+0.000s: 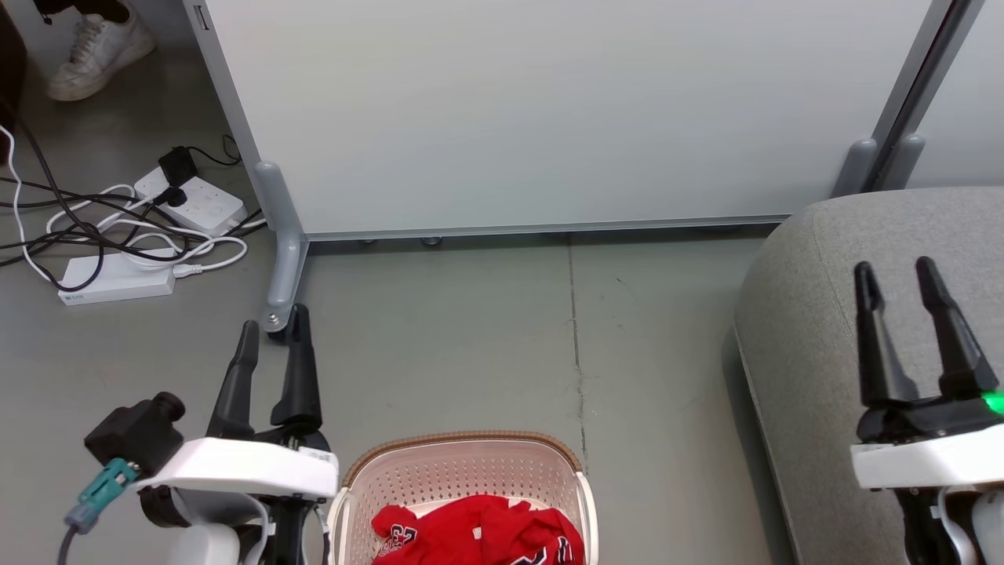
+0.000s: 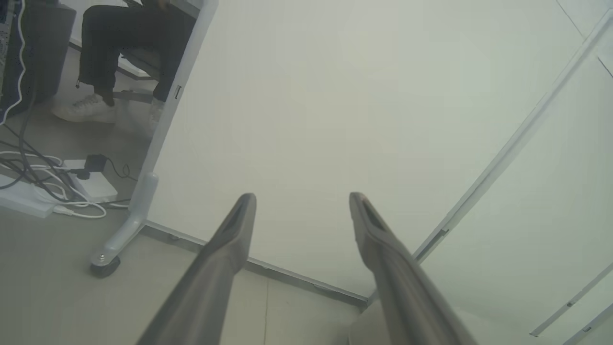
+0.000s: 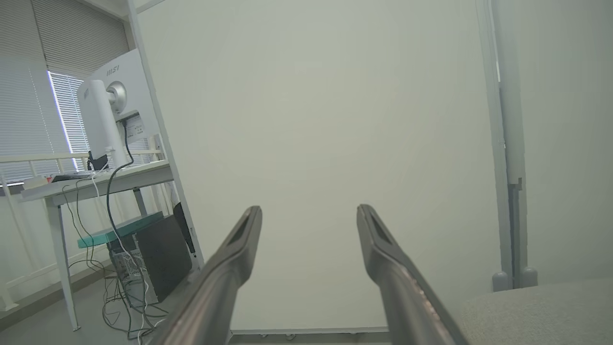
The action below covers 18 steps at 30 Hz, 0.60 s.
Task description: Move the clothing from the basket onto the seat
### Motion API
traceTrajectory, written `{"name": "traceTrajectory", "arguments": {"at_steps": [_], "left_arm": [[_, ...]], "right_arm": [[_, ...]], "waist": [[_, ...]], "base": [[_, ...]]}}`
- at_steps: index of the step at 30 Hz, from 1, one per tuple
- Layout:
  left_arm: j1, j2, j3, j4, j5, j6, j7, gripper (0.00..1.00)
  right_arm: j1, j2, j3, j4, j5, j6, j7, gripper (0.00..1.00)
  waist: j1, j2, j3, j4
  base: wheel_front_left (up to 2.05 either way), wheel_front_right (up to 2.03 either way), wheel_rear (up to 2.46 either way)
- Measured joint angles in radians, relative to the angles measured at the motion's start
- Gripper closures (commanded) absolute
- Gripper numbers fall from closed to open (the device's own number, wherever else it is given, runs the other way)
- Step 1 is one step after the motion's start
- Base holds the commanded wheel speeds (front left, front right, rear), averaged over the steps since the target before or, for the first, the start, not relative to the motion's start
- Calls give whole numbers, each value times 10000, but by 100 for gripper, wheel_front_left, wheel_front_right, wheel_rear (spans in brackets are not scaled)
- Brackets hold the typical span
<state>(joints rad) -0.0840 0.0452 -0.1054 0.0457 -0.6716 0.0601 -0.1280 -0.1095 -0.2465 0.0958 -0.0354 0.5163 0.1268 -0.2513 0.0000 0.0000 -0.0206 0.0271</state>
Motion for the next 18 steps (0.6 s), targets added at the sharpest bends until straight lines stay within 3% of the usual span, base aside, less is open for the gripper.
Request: {"name": "traceTrajectory", "arguments": {"at_steps": [10, 18], "left_arm": [[156, 6, -943, -259, 2121, 604, -270, 0], [203, 36, -1396, 113, 3060, 1120, -449, 0]], "right_arm": [[-6, 159, 209, -86, -1392, 10, -6, 0], [9, 380, 130, 447, -2113, 12, -33, 0]], "waist": [[0, 0, -11, -14], [0, 0, -11, -18]], "base": [[0, 0, 0], [0, 0, 0]]}}
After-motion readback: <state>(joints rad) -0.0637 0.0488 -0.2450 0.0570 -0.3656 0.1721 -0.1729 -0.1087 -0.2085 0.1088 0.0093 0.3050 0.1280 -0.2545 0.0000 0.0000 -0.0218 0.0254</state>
